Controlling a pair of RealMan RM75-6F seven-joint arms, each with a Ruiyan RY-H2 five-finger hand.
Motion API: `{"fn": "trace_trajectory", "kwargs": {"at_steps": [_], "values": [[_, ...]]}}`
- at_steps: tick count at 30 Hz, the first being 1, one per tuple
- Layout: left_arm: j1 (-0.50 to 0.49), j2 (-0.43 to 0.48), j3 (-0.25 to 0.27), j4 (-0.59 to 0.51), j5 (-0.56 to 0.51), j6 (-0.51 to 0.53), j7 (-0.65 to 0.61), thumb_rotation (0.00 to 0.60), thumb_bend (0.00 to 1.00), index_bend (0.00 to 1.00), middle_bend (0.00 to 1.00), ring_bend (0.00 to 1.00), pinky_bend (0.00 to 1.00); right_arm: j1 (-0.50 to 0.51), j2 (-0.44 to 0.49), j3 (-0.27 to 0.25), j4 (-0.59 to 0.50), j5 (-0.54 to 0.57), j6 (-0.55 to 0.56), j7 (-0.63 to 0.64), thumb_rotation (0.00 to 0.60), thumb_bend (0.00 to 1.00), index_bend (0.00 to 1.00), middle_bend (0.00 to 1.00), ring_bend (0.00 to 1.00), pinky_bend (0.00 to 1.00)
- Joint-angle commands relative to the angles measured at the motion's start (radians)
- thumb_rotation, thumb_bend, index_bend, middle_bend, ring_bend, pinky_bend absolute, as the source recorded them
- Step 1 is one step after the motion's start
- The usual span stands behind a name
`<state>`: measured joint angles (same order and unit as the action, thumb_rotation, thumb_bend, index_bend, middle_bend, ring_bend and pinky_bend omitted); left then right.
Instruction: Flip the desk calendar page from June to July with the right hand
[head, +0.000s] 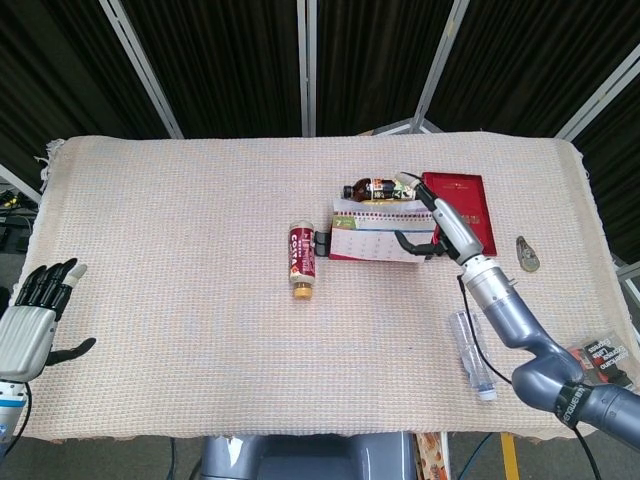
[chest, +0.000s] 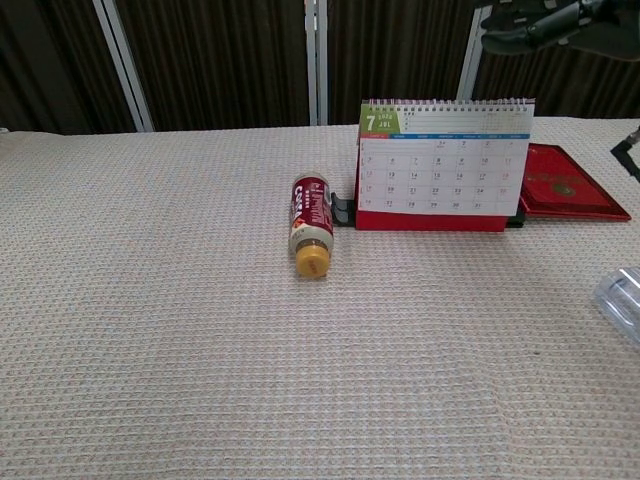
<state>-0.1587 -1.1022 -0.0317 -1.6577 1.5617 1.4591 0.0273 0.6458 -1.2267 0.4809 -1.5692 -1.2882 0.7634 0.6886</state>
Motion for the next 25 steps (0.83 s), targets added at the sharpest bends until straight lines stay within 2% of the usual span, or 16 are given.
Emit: {"fn": "trace_trajectory", "kwargs": {"at_steps": [1,4,6,11,14,18,20,25], "values": [[0.000,-0.001,0.000,0.002,-0.001,0.000,0.000,0.600,0.00,0.00,0.00,0.00,0.00,-0.037,0.050,-0.008,-0.051,-0.049,0.054,0.027,0.600,0.37,0.09,0.01,0.00,0.00],[0.000,-0.002,0.000,0.003,-0.002,0.000,0.000,0.600,0.00,0.00,0.00,0.00,0.00,-0.073,0.095,-0.045,-0.084,-0.104,0.094,0.030,0.600,0.36,0.09,0.01,0.00,0.00],[0.001,-0.002,0.001,0.002,0.000,0.002,0.004,0.600,0.00,0.00,0.00,0.00,0.00,-0.115,0.130,-0.095,-0.094,-0.164,0.143,-0.003,0.600,0.35,0.08,0.00,0.00,0.00],[0.004,-0.006,0.005,0.004,0.005,0.007,0.019,0.600,0.00,0.00,0.00,0.00,0.00,-0.225,0.155,-0.220,-0.048,-0.285,0.304,-0.186,0.600,0.30,0.01,0.00,0.00,0.00],[0.006,-0.009,0.008,0.008,0.006,0.007,0.027,0.600,0.00,0.00,0.00,0.00,0.00,-0.277,0.142,-0.266,0.000,-0.326,0.390,-0.277,0.600,0.28,0.00,0.00,0.00,0.00],[0.009,-0.018,0.011,0.016,0.001,0.003,0.045,0.600,0.00,0.00,0.00,0.00,0.00,-0.383,0.089,-0.335,0.130,-0.376,0.554,-0.454,0.600,0.26,0.00,0.00,0.00,0.00],[0.009,-0.023,0.010,0.018,0.001,0.005,0.054,0.600,0.00,0.00,0.00,0.00,0.00,-0.421,0.057,-0.359,0.183,-0.388,0.619,-0.502,0.600,0.26,0.00,0.00,0.00,0.00],[0.007,-0.034,0.012,0.026,-0.007,-0.007,0.072,0.600,0.00,0.00,0.00,0.00,0.00,-0.479,0.032,-0.390,0.240,-0.401,0.718,-0.548,0.600,0.26,0.00,0.00,0.00,0.00]]}}
